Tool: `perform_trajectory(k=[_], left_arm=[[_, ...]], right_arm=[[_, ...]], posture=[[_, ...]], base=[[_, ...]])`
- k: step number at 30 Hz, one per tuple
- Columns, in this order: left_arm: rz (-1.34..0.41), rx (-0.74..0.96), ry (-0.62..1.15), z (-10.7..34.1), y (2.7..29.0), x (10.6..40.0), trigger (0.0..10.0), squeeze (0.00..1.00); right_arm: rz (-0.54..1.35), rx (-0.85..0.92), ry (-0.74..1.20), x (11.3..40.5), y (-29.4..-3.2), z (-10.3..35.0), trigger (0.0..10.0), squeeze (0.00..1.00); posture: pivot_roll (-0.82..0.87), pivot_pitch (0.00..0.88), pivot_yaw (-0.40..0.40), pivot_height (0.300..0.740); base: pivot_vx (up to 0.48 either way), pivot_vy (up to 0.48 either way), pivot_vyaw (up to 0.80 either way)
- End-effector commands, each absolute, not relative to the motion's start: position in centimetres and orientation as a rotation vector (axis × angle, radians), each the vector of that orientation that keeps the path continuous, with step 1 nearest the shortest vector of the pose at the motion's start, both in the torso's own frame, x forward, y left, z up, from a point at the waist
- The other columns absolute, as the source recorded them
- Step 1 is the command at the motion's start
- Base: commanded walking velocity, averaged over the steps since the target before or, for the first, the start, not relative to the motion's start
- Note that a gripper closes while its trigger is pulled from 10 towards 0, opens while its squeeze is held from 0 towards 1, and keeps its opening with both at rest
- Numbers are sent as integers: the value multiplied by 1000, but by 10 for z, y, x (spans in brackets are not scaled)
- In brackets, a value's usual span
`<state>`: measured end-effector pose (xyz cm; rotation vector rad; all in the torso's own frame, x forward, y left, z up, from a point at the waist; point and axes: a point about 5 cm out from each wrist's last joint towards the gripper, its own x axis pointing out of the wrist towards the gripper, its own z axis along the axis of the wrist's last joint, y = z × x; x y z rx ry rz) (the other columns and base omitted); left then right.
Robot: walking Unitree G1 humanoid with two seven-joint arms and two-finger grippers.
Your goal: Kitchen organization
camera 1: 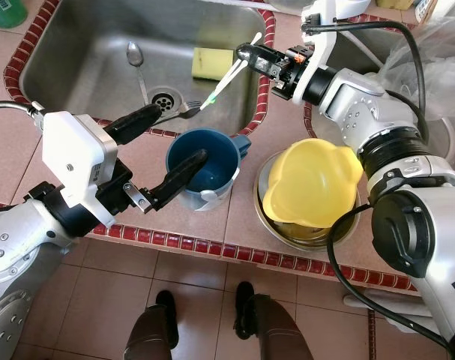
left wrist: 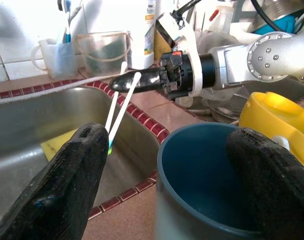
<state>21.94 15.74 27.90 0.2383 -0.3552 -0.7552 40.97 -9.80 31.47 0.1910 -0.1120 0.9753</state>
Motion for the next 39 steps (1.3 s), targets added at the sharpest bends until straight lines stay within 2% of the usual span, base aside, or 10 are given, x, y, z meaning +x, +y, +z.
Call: perform_trajectory(k=[1, 24, 39], left_arm=[[-774, 249, -354, 279, 157, 216, 10000, 0], [-750, 227, -379, 283, 159, 224, 10000, 0], [-598, 32, -426, 289, 164, 258, 10000, 0]], right_arm=[[995, 209, -121, 409, -96, 321, 10000, 1000], [1009, 260, -217, 407, -98, 340, 10000, 1000], [874, 214, -457, 404, -119, 380, 10000, 1000]], posture=[[9, 427, -106, 740], [20, 394, -100, 740], [36, 277, -85, 740]], base=[[0, 0, 0], [0, 0, 0], [0, 0, 0]])
